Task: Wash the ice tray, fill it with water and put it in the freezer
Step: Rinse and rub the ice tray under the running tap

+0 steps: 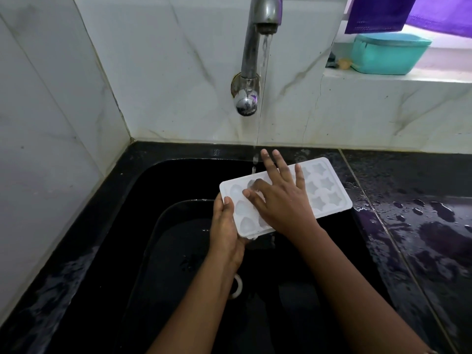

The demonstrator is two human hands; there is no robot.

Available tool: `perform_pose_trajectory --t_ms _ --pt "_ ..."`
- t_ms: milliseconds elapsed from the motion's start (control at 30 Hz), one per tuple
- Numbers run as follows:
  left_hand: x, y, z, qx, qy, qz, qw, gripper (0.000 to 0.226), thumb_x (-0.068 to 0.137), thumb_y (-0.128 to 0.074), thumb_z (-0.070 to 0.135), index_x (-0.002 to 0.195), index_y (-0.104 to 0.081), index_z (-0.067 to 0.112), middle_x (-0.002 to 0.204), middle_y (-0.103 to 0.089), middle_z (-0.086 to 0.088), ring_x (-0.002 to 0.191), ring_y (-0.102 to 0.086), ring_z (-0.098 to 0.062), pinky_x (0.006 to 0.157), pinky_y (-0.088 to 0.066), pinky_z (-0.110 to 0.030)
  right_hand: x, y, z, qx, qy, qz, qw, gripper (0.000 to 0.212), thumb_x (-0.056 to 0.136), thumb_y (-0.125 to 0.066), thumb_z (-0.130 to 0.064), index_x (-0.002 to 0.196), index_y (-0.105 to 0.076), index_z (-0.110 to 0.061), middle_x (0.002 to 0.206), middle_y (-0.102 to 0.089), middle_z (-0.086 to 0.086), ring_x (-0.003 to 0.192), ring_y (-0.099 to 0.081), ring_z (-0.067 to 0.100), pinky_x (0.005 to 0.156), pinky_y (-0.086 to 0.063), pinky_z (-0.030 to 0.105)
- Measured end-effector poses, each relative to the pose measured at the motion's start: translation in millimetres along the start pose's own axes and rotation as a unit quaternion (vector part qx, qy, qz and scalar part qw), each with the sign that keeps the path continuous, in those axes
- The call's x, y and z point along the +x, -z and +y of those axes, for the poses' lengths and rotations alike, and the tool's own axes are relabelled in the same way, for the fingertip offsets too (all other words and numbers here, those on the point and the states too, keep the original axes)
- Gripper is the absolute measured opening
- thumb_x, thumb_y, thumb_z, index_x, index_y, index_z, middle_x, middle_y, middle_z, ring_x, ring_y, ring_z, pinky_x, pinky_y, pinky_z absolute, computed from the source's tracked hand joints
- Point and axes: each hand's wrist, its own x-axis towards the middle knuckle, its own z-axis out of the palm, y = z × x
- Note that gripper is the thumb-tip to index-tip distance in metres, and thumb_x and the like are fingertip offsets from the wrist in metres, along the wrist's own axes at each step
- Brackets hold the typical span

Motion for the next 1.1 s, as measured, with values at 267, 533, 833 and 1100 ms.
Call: perform_pose_trajectory --t_ms 267,533,833,1100 --pt "0 2 0 0.002 -0.003 0.006 1.000 0.030 0.105 -0.036 0.027 0.129 -0.054 0.027 0.115 -0.071 -0.005 0.094 -0.071 -0.023 0.074 -0.058 -0.044 0 6 10 0.013 0.000 -0.026 1.000 0.055 0.091 -0.021 -0.064 0.110 -0.063 -0.034 0.158 0.015 -0.007 0.142 0.023 0.012 0.112 0.013 0.045" --pt "1 4 4 -0.010 -0.015 0.015 1.000 0.031 0.105 -0.037 0.026 0.130 -0.055 0.025 0.108 -0.073 -0.003 0.086 -0.073 -0.020 0.073 -0.058 -0.044 -1 -1 6 0.030 0.004 -0.027 0.999 0.069 0.082 -0.006 -0.067 0.117 -0.057 -0.036 0.157 0.017 -0.008 0.142 0.023 0.011 0.112 0.012 0.047" --pt "0 2 7 0.000 -0.027 0.007 1.000 0.030 0.105 -0.037 0.025 0.130 -0.054 0.025 0.109 -0.072 -0.003 0.087 -0.072 -0.020 0.067 -0.058 -0.038 1 6 9 0.016 0.015 -0.023 1.000 0.059 0.089 -0.013 -0.063 0.115 -0.058 -0.035 0.159 0.010 -0.007 0.143 0.020 0.013 0.112 0.013 0.047" --pt "1 5 17 -0.010 -0.040 0.017 0.999 0.029 0.105 -0.036 0.025 0.127 -0.055 0.025 0.112 -0.071 -0.006 0.085 -0.072 -0.020 0.070 -0.058 -0.041 3 9 1 0.021 0.026 -0.085 0.996 0.053 0.092 -0.016 -0.062 0.129 -0.046 -0.039 0.158 0.015 -0.006 0.142 0.025 0.014 0.111 0.014 0.049"
